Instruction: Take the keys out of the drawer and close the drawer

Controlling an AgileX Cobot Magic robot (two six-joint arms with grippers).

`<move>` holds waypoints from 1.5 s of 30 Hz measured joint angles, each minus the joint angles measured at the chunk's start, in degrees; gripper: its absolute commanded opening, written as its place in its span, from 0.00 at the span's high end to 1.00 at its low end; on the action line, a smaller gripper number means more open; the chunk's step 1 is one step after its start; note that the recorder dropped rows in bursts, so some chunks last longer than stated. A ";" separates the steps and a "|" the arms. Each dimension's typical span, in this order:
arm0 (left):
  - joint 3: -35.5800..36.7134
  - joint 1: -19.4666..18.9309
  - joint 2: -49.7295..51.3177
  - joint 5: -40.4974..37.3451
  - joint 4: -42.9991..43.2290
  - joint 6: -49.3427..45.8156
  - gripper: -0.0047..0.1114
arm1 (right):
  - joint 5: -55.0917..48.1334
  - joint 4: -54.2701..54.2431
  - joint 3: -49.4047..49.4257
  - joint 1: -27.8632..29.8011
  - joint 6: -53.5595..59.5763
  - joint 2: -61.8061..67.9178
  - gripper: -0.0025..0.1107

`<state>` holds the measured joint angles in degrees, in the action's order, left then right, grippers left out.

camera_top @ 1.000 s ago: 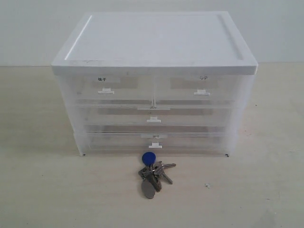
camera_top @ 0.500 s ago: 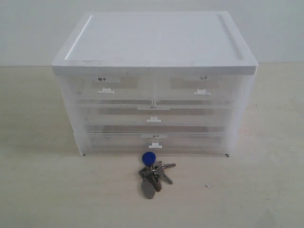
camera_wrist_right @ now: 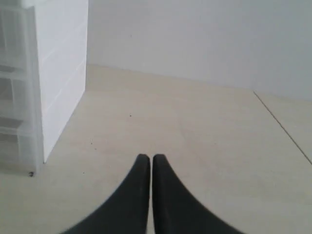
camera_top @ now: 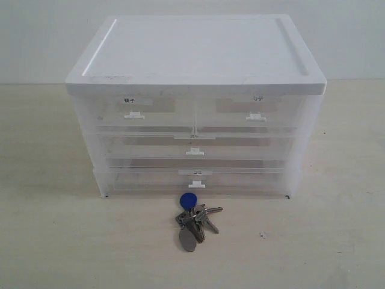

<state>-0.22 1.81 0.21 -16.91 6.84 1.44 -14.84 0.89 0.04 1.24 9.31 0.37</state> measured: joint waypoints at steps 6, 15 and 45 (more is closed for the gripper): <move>0.00 0.00 0.00 0.00 0.00 0.00 0.92 | -2.97 -0.31 0.00 0.00 -0.42 0.00 0.98; 0.00 0.00 0.00 0.00 0.00 0.00 0.92 | -3.41 -0.43 0.00 -0.09 -5.55 0.00 0.98; 0.00 0.00 0.00 0.00 0.00 0.00 0.92 | -3.74 -0.89 0.00 -0.68 -7.59 0.00 0.98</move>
<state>-0.22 1.81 0.21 -16.91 6.84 1.44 -18.58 0.00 0.04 0.56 1.71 0.37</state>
